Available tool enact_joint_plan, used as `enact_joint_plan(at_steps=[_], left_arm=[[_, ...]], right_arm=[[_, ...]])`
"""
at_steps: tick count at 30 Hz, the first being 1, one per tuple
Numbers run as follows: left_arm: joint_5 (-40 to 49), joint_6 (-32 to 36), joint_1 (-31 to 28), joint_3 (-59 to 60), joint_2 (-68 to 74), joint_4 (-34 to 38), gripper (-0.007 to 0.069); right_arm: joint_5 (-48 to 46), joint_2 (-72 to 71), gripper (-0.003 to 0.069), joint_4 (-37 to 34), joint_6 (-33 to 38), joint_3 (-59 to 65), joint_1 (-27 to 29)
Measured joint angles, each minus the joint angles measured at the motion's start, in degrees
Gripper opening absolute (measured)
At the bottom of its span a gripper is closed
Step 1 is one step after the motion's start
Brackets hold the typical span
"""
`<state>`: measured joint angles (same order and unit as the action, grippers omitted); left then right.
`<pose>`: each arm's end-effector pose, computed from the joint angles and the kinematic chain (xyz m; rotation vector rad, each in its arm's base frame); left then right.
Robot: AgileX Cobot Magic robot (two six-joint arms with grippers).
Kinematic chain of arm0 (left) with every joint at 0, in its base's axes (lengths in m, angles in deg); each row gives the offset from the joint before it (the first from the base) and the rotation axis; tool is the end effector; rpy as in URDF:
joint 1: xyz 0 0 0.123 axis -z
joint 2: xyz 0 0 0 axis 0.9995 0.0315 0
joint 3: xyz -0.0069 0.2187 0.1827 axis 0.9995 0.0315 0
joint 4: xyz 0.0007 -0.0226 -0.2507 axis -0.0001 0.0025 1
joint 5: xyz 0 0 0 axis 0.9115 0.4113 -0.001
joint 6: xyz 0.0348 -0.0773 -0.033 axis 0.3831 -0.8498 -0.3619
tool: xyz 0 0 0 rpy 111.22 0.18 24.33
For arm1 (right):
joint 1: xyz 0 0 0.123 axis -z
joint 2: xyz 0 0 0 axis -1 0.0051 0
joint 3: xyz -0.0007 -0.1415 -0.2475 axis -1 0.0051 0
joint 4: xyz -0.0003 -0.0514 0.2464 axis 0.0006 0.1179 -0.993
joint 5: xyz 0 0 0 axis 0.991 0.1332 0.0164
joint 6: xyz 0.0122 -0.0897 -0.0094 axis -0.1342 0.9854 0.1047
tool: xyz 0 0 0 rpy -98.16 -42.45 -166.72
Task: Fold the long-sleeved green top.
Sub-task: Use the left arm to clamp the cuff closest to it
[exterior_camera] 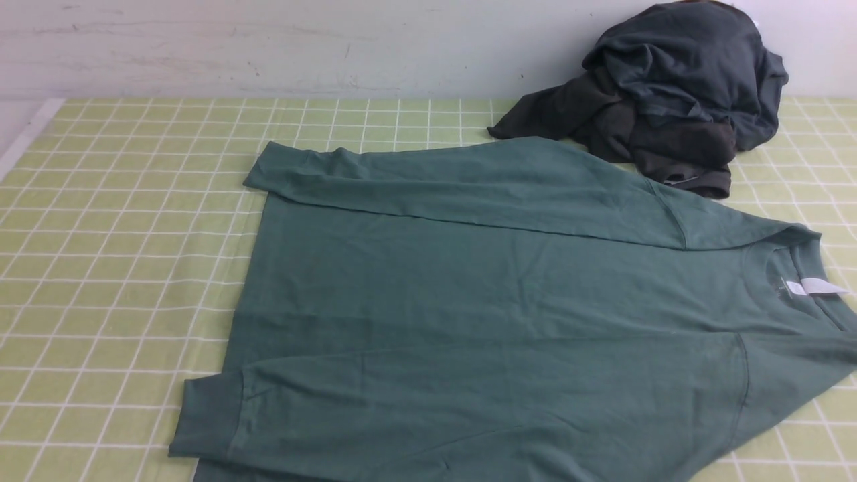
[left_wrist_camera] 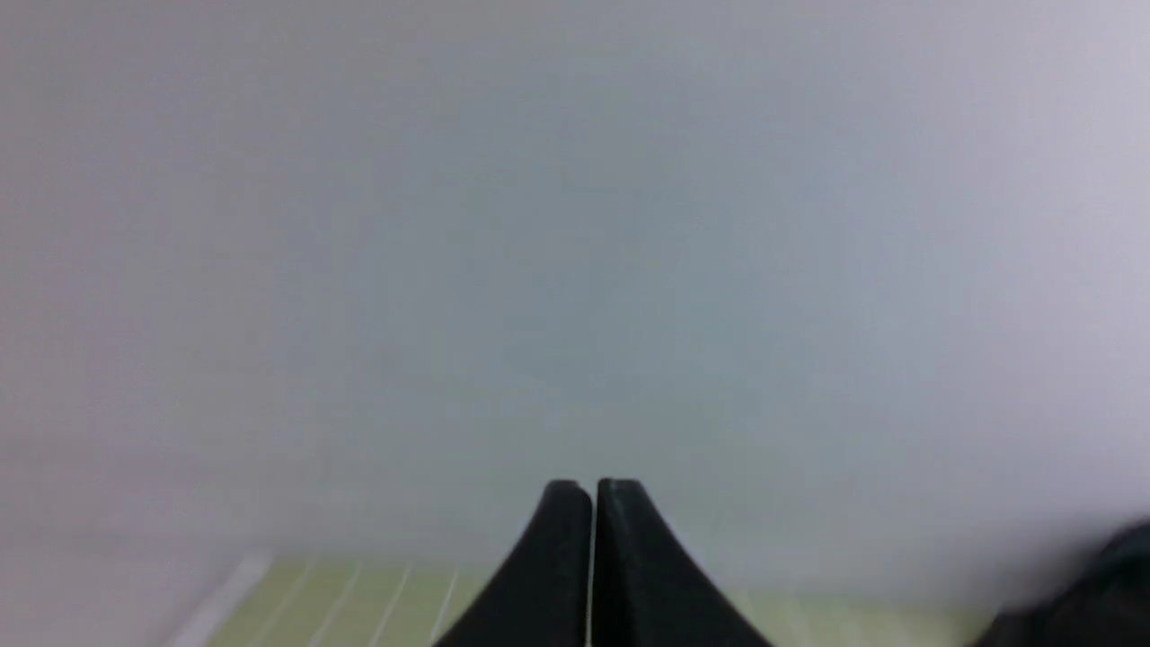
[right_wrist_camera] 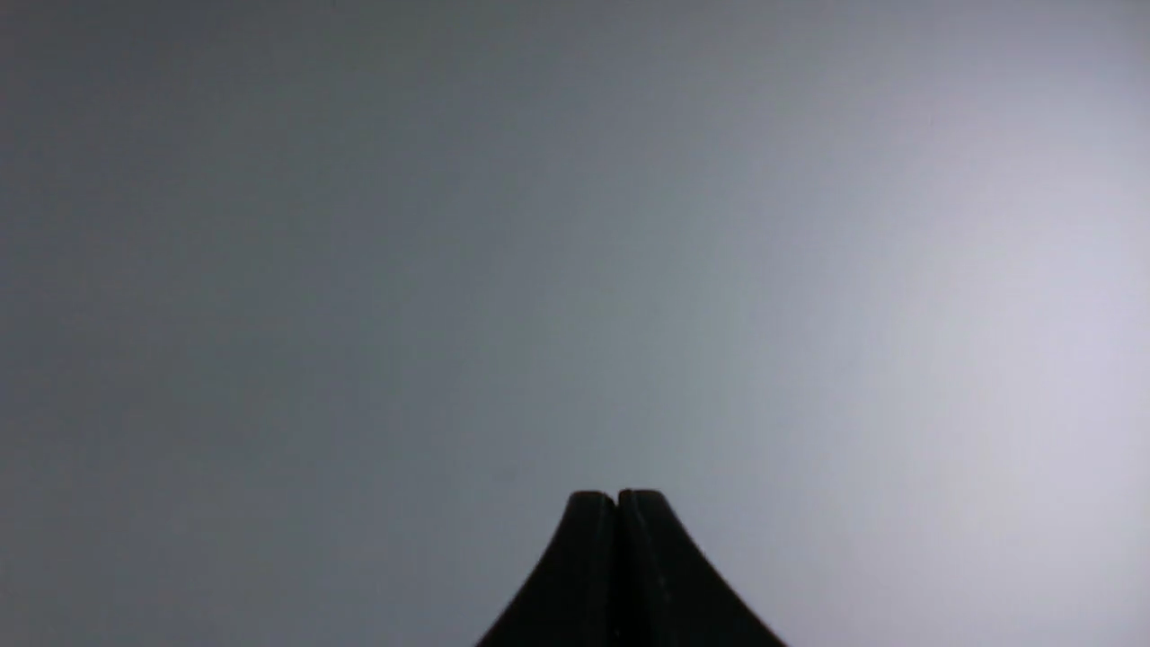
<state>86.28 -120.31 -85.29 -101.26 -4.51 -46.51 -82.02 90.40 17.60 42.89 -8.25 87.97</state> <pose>0.0933 0.0065 0.3773 -0.1587 1.5676 -0.0439 0.0750 0.0042 0.3845 -0.0999 1.1863 -0.0543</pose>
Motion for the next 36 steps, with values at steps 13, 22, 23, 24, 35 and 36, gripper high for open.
enact_joint_plan(at_steps=[13, 22, 23, 24, 35, 36], left_arm=[[21.5, 9.0, 1.4, -1.5, 36.6, 10.2, -0.0003], [17.7, 33.7, 1.8, -3.8, 54.1, 32.7, -0.0001], [17.7, 33.9, 1.8, -3.9, 54.4, 32.8, 0.0000], [17.1, 34.8, 1.8, -5.2, 56.7, 33.6, 0.0010], [16.1, 35.0, 1.8, -11.8, 68.0, 32.6, 0.0347], [15.6, 35.0, 1.8, -11.9, 69.0, 32.5, 0.0365]], right_arm=[[-43.6, 28.7, -0.0014, -18.2, 5.1, -1.8, 0.0], [-41.1, 35.8, -0.0014, -37.4, 24.7, -1.9, 0.0], [-41.1, 35.9, -0.0014, -37.9, 25.2, -1.9, 0.0], [-41.0, 36.0, -0.0014, -41.2, 29.0, -1.9, 0.0], [-41.9, 36.3, -0.0014, -52.8, 41.6, -2.0, 0.0], [-41.9, 36.5, -0.0014, -53.3, 41.9, -2.0, 0.0]])
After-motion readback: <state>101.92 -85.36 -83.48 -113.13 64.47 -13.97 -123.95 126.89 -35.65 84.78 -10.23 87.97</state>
